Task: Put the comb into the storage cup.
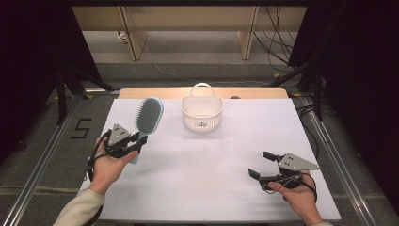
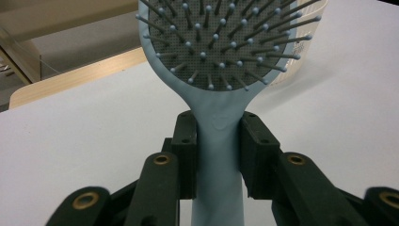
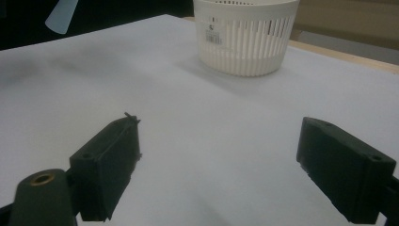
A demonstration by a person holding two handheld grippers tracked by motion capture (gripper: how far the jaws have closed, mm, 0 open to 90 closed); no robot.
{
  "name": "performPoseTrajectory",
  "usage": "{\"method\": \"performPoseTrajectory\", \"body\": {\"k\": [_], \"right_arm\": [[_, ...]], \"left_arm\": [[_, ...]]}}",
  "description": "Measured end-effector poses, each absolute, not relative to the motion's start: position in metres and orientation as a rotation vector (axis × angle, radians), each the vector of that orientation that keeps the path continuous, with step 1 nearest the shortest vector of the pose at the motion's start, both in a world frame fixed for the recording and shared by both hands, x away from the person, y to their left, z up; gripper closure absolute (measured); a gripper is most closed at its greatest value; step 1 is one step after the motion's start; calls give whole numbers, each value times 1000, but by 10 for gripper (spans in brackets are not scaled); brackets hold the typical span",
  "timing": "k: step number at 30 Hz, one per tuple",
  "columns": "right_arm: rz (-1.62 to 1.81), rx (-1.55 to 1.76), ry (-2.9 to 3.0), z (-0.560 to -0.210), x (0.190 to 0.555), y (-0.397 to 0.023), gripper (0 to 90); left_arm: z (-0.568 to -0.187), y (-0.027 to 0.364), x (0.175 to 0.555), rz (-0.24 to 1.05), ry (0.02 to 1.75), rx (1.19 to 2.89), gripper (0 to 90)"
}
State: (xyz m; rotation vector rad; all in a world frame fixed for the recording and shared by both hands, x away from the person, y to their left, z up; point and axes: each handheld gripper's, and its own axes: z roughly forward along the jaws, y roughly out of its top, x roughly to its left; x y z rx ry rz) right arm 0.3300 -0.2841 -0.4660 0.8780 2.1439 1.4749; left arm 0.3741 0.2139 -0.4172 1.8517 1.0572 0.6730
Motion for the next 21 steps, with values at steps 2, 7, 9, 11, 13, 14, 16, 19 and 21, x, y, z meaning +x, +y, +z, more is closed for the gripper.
{"method": "performPoseTrajectory", "body": {"k": [2, 7, 9, 11, 13, 14, 16, 19, 21], "right_arm": [[1476, 879, 2143, -466, 330, -284, 146], [1477, 880, 2143, -466, 330, -284, 146], [1477, 880, 2143, -466, 330, -284, 146], [1478, 878, 2143, -466, 330, -284, 146], [1478, 877, 2142, -466, 330, -284, 146], [1477, 879, 2143, -466, 330, -284, 146], [1477, 878, 2143, -466, 330, -284, 146], [1479, 878, 2141, -466, 330, -284, 146], [1477, 878, 2142, -466, 330, -284, 146]], "left_arm": [[-417, 213, 375, 673, 1055, 1850, 701], [-416, 213, 376, 674, 1056, 1848, 702], [-416, 212, 376, 674, 1057, 1845, 702], [-416, 212, 377, 675, 1056, 1845, 701], [-415, 212, 377, 675, 1055, 1844, 702], [-415, 211, 377, 674, 1055, 1843, 702], [-415, 211, 378, 674, 1054, 1841, 702], [-414, 211, 379, 674, 1053, 1839, 701], [-414, 211, 379, 675, 1056, 1838, 701]]}}
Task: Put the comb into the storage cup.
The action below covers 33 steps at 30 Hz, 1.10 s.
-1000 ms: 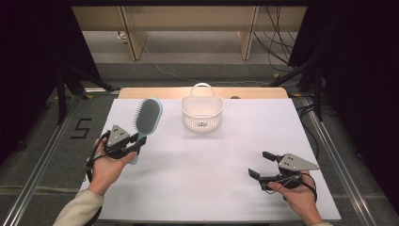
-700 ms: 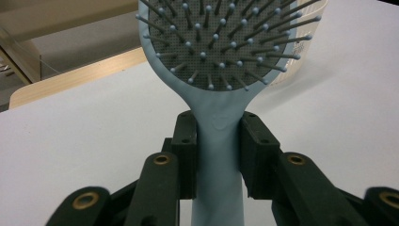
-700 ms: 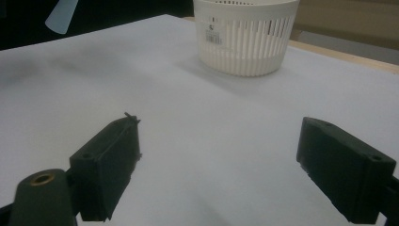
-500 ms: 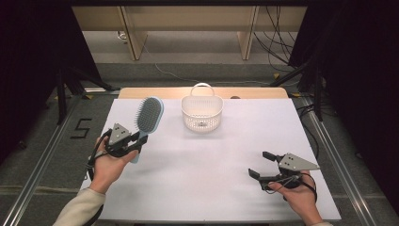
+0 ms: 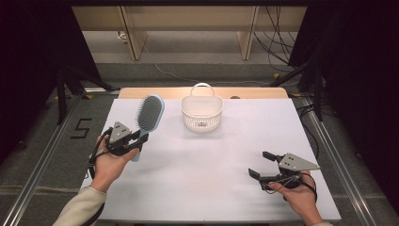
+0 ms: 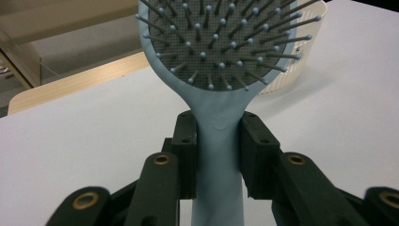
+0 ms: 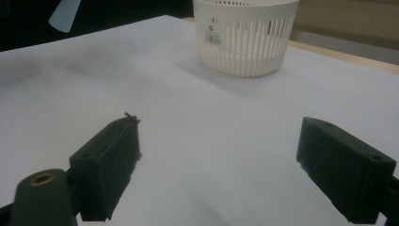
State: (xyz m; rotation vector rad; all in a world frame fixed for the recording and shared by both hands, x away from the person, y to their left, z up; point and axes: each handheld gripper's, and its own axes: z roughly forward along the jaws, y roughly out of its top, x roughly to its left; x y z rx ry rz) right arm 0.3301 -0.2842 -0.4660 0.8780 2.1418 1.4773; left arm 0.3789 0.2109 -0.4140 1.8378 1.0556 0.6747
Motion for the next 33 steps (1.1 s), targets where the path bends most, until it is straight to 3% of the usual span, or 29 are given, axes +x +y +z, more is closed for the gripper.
{"method": "performPoseTrajectory", "body": {"k": [33], "right_arm": [[1479, 881, 2139, -466, 330, -285, 145]], "left_arm": [[-410, 208, 385, 683, 1048, 1835, 701]]}}
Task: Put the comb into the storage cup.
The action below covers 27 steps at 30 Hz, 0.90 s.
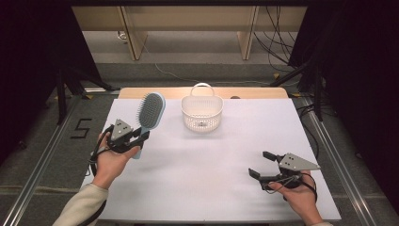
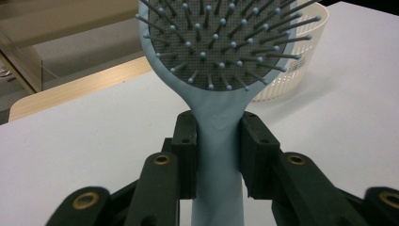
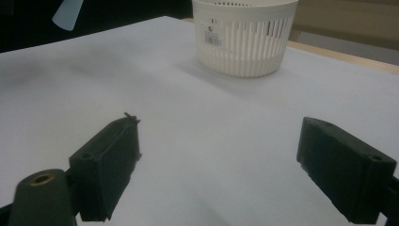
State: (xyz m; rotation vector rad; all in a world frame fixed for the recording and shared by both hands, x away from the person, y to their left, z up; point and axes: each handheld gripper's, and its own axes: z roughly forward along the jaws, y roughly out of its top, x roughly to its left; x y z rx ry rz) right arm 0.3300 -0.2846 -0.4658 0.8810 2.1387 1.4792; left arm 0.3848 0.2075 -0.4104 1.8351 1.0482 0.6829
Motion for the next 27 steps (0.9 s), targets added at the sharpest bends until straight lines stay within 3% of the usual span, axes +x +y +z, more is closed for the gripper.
{"method": "performPoseTrajectory", "body": {"k": [27], "right_arm": [[1482, 884, 2136, -466, 330, -285, 145]], "left_arm": [[-406, 203, 391, 683, 1043, 1820, 701]]}}
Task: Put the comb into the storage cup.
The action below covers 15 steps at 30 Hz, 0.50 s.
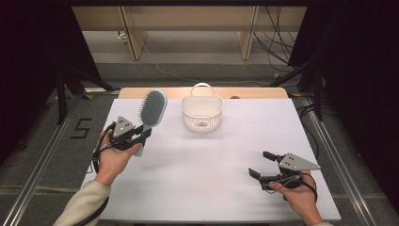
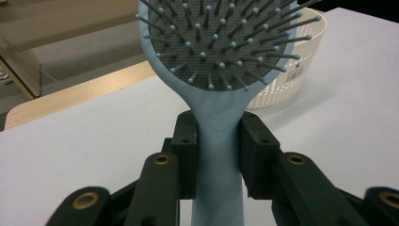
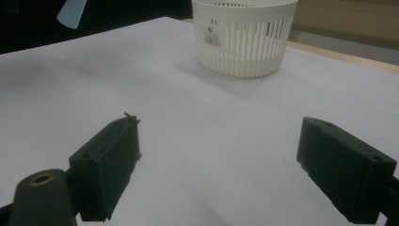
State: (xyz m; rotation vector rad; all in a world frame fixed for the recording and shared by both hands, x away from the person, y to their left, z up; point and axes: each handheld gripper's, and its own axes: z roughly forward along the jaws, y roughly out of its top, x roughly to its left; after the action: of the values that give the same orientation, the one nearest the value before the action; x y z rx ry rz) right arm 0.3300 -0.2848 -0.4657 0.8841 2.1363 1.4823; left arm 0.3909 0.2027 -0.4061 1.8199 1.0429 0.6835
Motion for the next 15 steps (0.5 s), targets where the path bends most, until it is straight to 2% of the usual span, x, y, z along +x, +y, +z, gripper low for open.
{"method": "performPoseTrajectory", "body": {"k": [15], "right_arm": [[1482, 884, 2134, -466, 330, -285, 145]], "left_arm": [[-404, 202, 394, 688, 1042, 1814, 702]]}}
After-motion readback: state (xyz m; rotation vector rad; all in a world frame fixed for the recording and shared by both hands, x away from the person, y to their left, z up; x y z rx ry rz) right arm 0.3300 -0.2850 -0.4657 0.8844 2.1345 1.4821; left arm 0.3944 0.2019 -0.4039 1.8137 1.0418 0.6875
